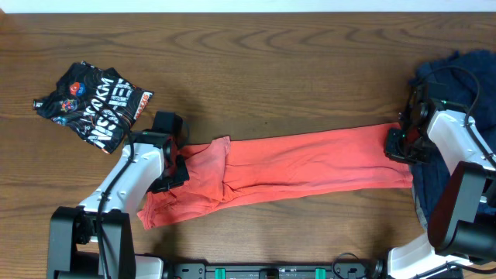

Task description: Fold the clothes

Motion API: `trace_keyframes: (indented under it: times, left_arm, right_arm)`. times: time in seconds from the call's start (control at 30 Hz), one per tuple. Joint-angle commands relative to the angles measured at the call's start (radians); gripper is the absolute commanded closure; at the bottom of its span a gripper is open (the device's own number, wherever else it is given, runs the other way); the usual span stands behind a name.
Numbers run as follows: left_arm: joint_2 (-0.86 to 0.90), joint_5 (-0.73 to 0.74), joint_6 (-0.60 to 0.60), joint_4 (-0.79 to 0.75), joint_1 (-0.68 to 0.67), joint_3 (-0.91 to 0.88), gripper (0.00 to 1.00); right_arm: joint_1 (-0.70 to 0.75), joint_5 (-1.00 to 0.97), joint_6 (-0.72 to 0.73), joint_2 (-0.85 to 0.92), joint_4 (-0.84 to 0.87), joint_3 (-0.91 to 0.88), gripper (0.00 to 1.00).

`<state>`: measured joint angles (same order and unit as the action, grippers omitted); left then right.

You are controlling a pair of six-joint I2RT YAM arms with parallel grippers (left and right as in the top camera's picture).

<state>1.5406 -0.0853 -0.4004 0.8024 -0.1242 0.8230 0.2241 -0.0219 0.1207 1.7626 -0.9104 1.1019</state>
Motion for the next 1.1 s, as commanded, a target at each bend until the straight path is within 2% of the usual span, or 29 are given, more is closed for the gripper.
trace_keyframes:
  times: [0.0, 0.33, 0.67, 0.73, 0.83, 0.97, 1.07]
  left_arm:
    - [-0.009, 0.007, 0.003, 0.007, 0.005, -0.01, 0.94]
    - [-0.011, 0.026, 0.002, 0.2, 0.005, -0.009, 0.94]
    - [-0.013, 0.025, -0.01, 0.208, 0.005, -0.01, 0.92]
    - [-0.013, 0.025, -0.025, 0.21, 0.005, -0.018, 0.85]
    - [-0.013, 0.025, -0.039, 0.163, 0.005, -0.048, 0.83]
    - [-0.012, 0.025, -0.051, 0.074, 0.005, -0.101, 0.74]
    - [-0.012, 0.025, -0.051, 0.037, 0.005, -0.116, 0.59]
  right_arm:
    - [0.004, -0.007, -0.011, 0.003, 0.002, -0.006, 0.87]
    - [0.004, -0.007, -0.01, 0.003, 0.002, -0.006, 0.87]
    - [0.004, -0.008, -0.01, 0.003, -0.006, -0.006, 0.87]
    - [0.006, -0.01, -0.01, 0.003, -0.006, -0.006, 0.87]
    - [0.006, -0.019, -0.01, 0.003, 0.001, -0.006, 0.88]
    - [0.006, -0.008, -0.011, 0.003, 0.022, -0.005, 0.85]
    - [0.006, 0.004, -0.027, 0.002, 0.011, 0.007, 0.82]
